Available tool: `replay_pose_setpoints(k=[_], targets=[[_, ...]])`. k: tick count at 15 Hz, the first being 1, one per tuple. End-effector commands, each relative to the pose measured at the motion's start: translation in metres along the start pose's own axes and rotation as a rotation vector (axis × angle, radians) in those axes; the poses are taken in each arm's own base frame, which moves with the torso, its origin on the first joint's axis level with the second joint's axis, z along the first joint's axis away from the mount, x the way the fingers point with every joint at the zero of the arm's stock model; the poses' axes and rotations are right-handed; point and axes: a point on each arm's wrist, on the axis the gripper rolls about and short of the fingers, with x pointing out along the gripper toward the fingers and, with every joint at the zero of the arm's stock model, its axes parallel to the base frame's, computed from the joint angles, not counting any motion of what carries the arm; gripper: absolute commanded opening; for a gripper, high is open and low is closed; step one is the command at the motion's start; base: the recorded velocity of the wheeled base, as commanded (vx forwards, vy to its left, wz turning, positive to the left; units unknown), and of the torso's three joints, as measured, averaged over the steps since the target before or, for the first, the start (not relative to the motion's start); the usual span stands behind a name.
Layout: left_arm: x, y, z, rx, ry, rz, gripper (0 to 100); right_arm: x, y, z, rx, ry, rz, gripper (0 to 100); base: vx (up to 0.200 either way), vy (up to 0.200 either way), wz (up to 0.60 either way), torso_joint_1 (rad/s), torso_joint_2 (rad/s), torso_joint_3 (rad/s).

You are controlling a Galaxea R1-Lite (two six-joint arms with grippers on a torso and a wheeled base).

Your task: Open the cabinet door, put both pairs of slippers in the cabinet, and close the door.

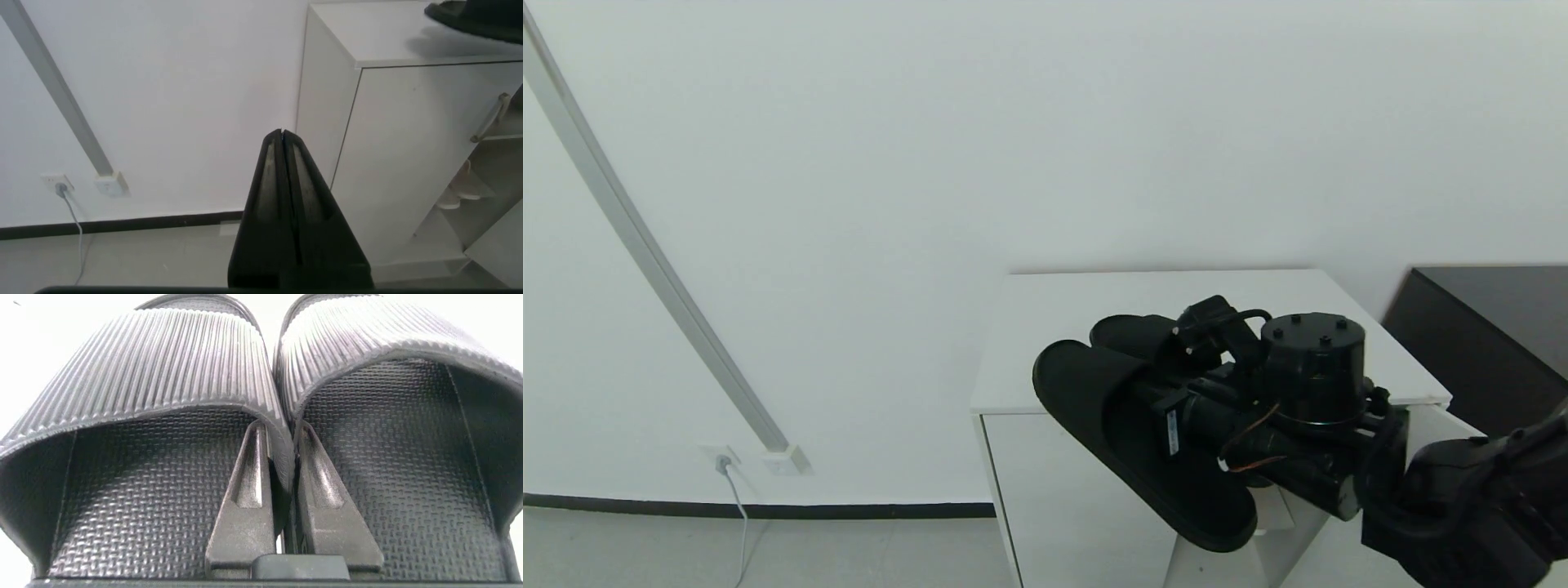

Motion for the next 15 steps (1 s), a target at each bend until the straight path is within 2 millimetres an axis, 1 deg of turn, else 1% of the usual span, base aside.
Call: replay_pose_setpoints(k=[1, 4, 6, 14, 15], targets=[[0.0, 0.0, 0.0, 0.0, 0.0, 0.0, 0, -0.018, -0.002, 0.01, 0.002, -0.033, 0.003, 0, 0.0, 0.0, 0.0, 0.0, 0.0, 0.0], [0.0, 0.0, 0.0, -0.003, 0.0, 0.0, 0, -0.018, -0.003, 0.003, -0.002, -0.009, 0.002, 0, 0.0, 0.0, 0.0, 0.0, 0.0, 0.0], [0.0, 0.0, 0.0, -0.003, 0.0, 0.0, 0, -0.013, -0.003, -0.001, -0.005, 0.006, 0.002, 0, 0.0, 0.0, 0.0, 0.0, 0.0, 0.0], [0.0, 0.0, 0.0, -0.003, 0.0, 0.0, 0, -0.012, -0.002, -0.004, -0.009, 0.015, 0.001, 0, 0.0, 0.0, 0.0, 0.0, 0.0, 0.0], [0.0, 0.0, 0.0, -0.003, 0.0, 0.0, 0, -0.011, -0.001, -0.004, -0.011, 0.015, 0.004, 0, -0.2, 0.0, 0.0, -0.002, 0.0, 0.002]])
